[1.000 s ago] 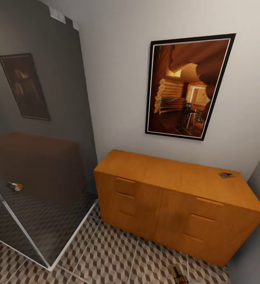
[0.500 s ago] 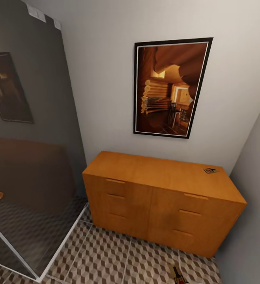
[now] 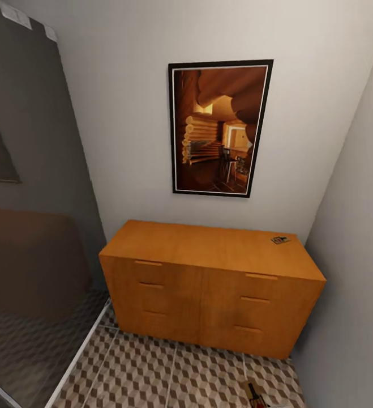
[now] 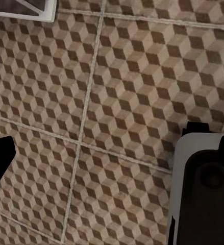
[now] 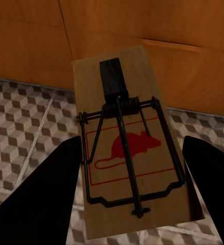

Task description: Take the four mousetraps from the cabinet in the bathroom and place them on the bathroom floor. Make sure all four end up on the same floor surface, and ensure that at least two of them are either under or directly next to the same bathroom sink.

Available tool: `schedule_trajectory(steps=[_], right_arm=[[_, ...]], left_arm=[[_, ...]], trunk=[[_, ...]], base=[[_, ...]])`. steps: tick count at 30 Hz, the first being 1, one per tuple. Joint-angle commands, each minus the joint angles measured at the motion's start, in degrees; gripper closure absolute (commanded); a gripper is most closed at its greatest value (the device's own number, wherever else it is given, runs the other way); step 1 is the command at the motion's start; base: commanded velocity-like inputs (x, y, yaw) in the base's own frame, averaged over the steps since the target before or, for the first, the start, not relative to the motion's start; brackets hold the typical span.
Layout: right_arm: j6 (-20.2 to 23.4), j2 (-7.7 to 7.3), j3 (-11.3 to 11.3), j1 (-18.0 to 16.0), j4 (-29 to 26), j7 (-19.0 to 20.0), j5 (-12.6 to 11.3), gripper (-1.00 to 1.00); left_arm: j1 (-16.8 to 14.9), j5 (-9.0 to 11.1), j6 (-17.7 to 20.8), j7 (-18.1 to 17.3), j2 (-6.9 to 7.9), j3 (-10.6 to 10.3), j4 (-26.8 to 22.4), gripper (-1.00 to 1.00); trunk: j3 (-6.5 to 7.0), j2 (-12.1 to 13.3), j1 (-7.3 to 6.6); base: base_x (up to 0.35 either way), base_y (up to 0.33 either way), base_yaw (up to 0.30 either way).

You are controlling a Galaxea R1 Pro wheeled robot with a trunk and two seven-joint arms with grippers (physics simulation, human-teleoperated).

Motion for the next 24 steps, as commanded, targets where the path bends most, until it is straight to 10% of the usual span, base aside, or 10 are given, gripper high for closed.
schedule_trajectory(steps=[1,24], right_arm=[[-0.2,0.0,0.5,-0.1,0.1,0.1,-0.6,1.0],[-0.2,0.09,0.5,-0.1,0.1,0.1,-0.6,1.0]], left_arm=[[-0.1,0.2,-0.2,0.0,-0.04,-0.3,0.1,-1.0],[0.0,0.2,-0.2,0.0,-0.05,-0.3,0.1,-1.0]], trunk=[[-0.1,-0.1,0.04],[0.51,-0.1,0.04]], base=[[0.0,0.0,-0.216],[0.0,0.0,-0.207]])
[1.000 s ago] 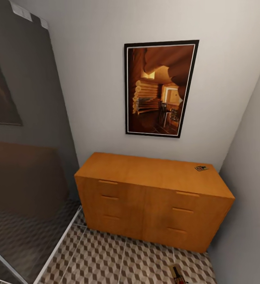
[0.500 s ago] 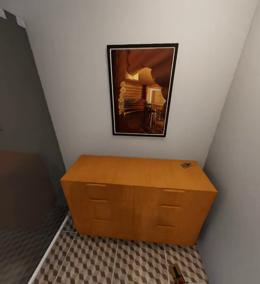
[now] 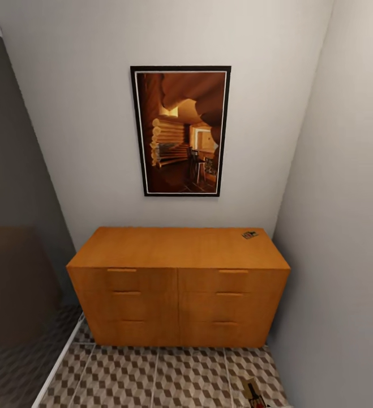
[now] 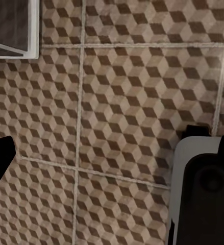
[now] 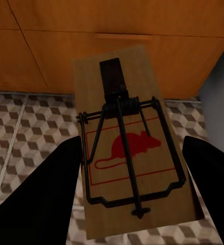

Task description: Take the four mousetraps from the cabinet in the bathroom and place them on the bathroom floor. Make sure all four end up on the same floor surface, and ensure that at least two of them are either under or directly next to the same bathroom sink.

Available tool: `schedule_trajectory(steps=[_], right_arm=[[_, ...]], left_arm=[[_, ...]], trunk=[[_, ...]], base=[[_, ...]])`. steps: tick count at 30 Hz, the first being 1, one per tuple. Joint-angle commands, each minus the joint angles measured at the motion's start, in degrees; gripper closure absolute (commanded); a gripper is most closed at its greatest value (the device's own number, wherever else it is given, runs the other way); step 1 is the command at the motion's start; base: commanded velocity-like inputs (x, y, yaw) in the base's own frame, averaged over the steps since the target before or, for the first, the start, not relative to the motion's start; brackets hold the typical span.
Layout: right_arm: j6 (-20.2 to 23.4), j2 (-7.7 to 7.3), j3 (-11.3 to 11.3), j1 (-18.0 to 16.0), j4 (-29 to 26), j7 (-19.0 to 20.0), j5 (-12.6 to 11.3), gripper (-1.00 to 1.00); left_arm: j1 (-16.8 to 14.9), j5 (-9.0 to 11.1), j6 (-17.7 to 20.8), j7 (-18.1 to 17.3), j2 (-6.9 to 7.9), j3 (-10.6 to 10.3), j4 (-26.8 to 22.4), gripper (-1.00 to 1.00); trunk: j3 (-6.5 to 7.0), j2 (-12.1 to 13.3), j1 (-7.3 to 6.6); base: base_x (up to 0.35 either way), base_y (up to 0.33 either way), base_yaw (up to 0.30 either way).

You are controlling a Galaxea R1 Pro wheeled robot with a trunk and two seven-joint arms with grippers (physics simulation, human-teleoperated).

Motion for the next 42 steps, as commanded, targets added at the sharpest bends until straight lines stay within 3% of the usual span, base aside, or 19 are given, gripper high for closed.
schedule_trajectory(steps=[1,42], right_arm=[[-0.2,0.01,0.4,-0.1,0.1,0.1,-0.6,1.0],[-0.2,0.01,0.4,-0.1,0.1,0.0,-0.7,1.0]], left_arm=[[-0.1,0.2,-0.2,0.0,-0.03,-0.3,0.1,-1.0],[-0.1,0.2,-0.2,0.0,-0.02,-0.4,0.1,-1.0]], trunk=[[-0.1,-0.1,0.04],[0.29,-0.1,0.04]], base=[[0.0,0.0,-0.187],[0.0,0.0,-0.172]])
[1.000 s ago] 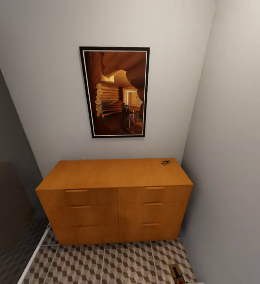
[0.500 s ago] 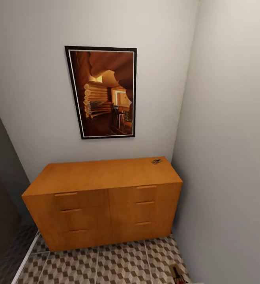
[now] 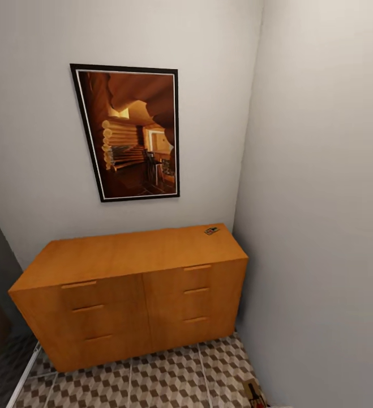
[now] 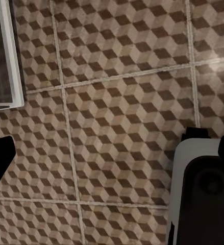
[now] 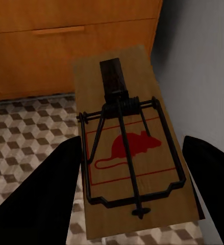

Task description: Take the four mousetraps from the cabinet in the bathroom and place them on the bathroom floor. Make sure all four end up on the same floor surface, and ensure that at least two of them are either under or directly next to the same bathroom sink.

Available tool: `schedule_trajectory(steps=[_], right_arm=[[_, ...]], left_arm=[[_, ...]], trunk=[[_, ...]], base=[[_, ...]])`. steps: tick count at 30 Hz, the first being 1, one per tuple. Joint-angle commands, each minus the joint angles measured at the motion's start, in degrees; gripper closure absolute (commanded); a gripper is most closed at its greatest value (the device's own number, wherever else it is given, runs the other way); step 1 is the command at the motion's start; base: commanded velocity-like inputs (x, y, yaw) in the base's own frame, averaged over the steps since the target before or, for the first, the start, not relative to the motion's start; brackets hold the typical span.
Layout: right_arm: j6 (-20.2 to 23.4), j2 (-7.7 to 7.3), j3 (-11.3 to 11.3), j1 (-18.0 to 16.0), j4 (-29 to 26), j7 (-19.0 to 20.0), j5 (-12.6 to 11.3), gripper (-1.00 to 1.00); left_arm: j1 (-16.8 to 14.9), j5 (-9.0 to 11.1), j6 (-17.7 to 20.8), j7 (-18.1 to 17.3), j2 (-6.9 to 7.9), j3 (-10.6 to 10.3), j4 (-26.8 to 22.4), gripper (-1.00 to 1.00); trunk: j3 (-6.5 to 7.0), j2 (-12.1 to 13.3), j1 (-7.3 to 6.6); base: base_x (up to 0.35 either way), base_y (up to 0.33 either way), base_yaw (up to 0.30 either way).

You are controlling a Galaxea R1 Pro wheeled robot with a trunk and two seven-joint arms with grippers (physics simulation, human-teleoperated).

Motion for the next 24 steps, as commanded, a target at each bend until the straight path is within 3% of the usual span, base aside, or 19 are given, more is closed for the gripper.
schedule_trajectory(steps=[1,18,24], right_arm=[[-0.2,0.02,0.5,-0.1,0.1,0.1,-0.6,1.0],[-0.2,0.09,0.5,-0.1,0.1,0.1,-0.6,1.0],[-0.2,0.09,0.5,-0.1,0.1,0.1,-0.6,1.0]], left_arm=[[-0.1,0.2,-0.2,0.0,-0.02,-0.3,0.1,-1.0],[-0.1,0.2,-0.2,0.0,-0.19,-0.3,0.1,-1.0],[-0.1,0.2,-0.2,0.0,-1.57,-0.3,0.1,-1.0]], trunk=[[-0.13,-0.1,0.04],[-0.13,-0.1,0.04],[-0.13,-0.1,0.04]], base=[[0.0,0.0,-0.171],[0.0,0.0,-0.154],[0.0,0.0,-0.011]])
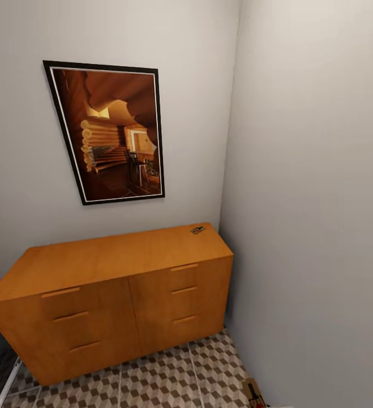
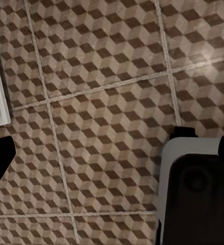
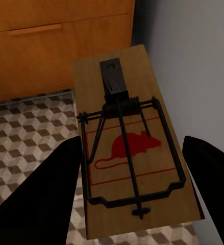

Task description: Take the four mousetraps from the cabinet in the bathroom and place them on the bathroom floor. Make sure all four end up on the same floor surface, and ensure that at least two of them are either under or directly next to the same bathroom sink.

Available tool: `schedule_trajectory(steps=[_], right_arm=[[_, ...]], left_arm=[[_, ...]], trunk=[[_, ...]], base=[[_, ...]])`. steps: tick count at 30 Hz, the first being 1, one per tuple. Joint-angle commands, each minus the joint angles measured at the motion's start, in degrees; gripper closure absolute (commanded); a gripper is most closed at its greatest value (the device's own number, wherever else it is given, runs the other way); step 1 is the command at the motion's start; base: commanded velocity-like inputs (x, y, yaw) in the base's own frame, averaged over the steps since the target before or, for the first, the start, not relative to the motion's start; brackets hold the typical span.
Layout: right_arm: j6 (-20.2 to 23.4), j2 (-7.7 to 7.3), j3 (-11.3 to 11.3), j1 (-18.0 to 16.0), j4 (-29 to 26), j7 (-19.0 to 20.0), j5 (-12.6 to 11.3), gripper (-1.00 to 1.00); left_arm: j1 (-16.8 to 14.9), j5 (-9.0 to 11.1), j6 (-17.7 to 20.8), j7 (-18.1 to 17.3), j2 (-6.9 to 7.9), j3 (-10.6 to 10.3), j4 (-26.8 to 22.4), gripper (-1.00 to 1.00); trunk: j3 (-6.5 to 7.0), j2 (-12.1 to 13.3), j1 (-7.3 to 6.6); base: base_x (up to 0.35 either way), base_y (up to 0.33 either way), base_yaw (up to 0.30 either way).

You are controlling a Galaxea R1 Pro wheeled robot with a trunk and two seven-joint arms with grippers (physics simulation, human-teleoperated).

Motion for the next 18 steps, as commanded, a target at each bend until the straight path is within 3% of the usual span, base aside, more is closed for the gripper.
schedule_trajectory(steps=[1,14,18], right_arm=[[-0.2,0.01,0.5,-0.1,0.1,0.1,-0.6,1.0],[-0.2,0.0,0.5,0.0,0.1,-0.1,-0.6,1.0],[-0.2,0.0,0.5,0.0,0.1,-0.1,-0.6,1.0]], left_arm=[[-0.1,0.2,-0.3,0.0,-0.23,-0.3,0.2,-1.0],[-0.1,0.1,-0.6,0.0,-0.46,-0.4,-0.3,-1.0],[-0.1,0.1,-0.7,0.0,-0.46,-0.4,-0.9,-1.0]], trunk=[[-0.13,-0.1,0.04],[-0.13,-0.1,0.04],[-0.13,-0.1,0.04]], base=[[0.0,0.0,-0.002],[0.0,0.0,0.0],[0.07,0.126,0.0]])
